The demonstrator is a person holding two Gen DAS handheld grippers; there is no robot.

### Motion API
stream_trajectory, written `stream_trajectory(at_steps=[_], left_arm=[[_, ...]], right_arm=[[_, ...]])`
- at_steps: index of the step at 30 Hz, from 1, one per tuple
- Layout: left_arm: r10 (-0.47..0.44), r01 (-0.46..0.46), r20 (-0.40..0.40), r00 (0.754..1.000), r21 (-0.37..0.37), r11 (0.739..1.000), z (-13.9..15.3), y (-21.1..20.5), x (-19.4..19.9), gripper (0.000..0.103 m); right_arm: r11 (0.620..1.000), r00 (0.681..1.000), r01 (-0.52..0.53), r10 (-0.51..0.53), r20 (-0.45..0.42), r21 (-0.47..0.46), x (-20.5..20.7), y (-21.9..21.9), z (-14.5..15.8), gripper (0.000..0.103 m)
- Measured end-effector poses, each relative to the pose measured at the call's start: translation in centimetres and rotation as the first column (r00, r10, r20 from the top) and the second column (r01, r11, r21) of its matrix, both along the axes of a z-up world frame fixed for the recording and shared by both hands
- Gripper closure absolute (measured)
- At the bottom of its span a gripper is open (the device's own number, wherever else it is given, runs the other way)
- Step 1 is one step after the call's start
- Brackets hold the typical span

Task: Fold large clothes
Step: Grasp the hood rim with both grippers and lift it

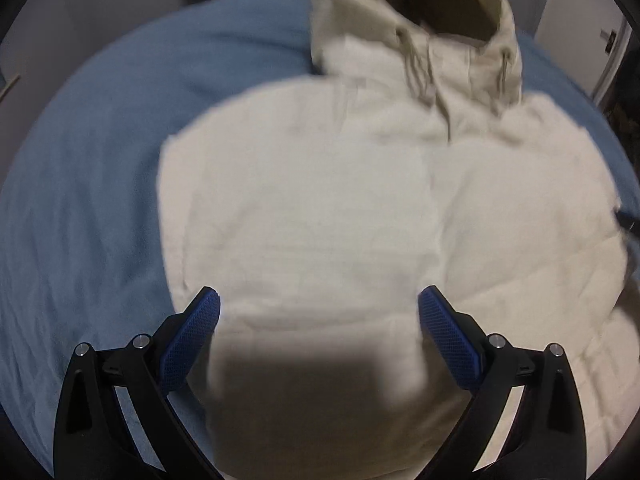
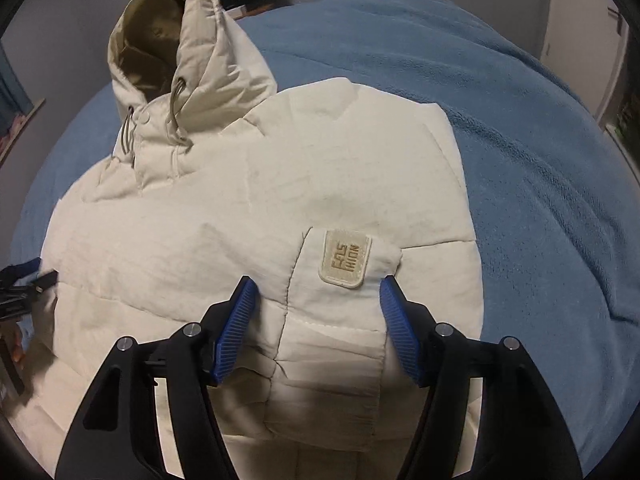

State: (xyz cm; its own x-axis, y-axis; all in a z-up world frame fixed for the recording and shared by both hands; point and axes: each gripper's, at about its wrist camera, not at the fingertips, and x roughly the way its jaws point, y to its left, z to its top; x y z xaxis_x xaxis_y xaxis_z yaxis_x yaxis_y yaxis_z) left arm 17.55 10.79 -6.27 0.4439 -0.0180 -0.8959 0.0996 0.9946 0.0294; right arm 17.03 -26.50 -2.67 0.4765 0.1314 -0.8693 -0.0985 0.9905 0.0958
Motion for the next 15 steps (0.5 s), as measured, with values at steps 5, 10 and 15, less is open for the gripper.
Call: stream_trajectory(at_steps=[5, 10, 15], left_arm=[[-0.002, 0.007, 0.066, 0.998, -0.068, 0.998, 3.1, 0.9, 0.9, 0.007], [0.036, -0.020, 0.148, 0.988, -0.109, 0.994, 6.8, 0.8, 4.3, 0.007], [0.065, -0.042, 0.180, 0.982, -0.127, 0.991, 8.1, 0.4, 8.1, 0.007]], right_arm=[[0.998, 0.990, -0.063, 0.060, 0.124, 0.022, 1.9, 1.2, 4.6, 0.034], [0.995, 0.976, -0.095, 0.085, 0.201, 0.041, 8.0, 5.6, 7.1, 0.034], [0.992, 0.966, -0.080, 0.052, 0.255, 0.100, 14.4, 10.2, 8.3, 0.034]])
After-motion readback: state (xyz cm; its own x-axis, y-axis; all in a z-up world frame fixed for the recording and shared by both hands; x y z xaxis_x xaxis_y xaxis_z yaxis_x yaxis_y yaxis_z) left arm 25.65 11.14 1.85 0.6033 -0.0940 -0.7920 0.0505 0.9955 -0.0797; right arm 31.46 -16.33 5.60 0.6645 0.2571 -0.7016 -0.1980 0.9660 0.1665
